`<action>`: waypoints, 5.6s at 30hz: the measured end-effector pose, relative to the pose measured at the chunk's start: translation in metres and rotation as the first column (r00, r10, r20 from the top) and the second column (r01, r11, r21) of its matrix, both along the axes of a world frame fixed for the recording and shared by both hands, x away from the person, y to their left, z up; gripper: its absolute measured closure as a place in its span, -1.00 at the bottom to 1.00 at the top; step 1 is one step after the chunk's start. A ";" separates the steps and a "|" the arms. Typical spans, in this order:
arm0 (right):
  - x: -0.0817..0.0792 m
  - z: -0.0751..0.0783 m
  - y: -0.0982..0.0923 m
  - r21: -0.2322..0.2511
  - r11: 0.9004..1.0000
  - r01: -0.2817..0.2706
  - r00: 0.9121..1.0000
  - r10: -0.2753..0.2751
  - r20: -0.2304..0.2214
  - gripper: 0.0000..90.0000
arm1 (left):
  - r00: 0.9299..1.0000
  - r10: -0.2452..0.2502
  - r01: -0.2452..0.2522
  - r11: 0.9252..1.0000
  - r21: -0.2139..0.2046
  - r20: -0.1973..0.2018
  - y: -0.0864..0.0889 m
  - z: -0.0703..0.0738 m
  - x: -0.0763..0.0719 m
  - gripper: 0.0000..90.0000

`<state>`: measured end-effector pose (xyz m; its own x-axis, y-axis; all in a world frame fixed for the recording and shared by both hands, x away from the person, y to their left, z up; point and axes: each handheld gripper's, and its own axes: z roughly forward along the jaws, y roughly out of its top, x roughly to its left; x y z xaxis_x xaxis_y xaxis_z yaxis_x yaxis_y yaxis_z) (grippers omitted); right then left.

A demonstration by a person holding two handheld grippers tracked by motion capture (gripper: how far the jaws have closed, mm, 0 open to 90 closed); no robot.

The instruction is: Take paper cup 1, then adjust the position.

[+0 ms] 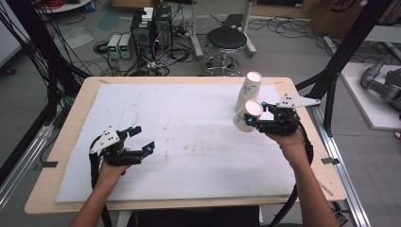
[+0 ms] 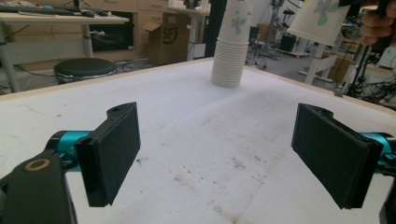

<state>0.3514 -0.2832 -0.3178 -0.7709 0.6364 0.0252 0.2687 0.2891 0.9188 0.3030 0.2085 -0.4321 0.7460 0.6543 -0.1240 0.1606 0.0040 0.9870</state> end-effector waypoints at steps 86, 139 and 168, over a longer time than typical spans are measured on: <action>-0.042 -0.051 0.112 0.003 0.879 -0.477 0.878 0.477 -0.040 -0.20 | 0.874 -0.485 0.479 0.865 0.147 0.005 -0.126 0.012 0.000 -0.61; -0.039 -0.033 0.132 -0.371 0.744 -0.555 0.822 0.559 -0.108 -0.47 | 0.797 -0.506 0.587 0.518 0.623 -0.331 -0.145 0.067 0.011 -0.22; -0.039 -0.040 0.106 -0.291 0.761 -0.580 0.812 0.569 -0.132 -0.18 | 0.835 -0.543 0.534 0.761 0.369 -0.090 -0.112 0.039 0.003 -0.65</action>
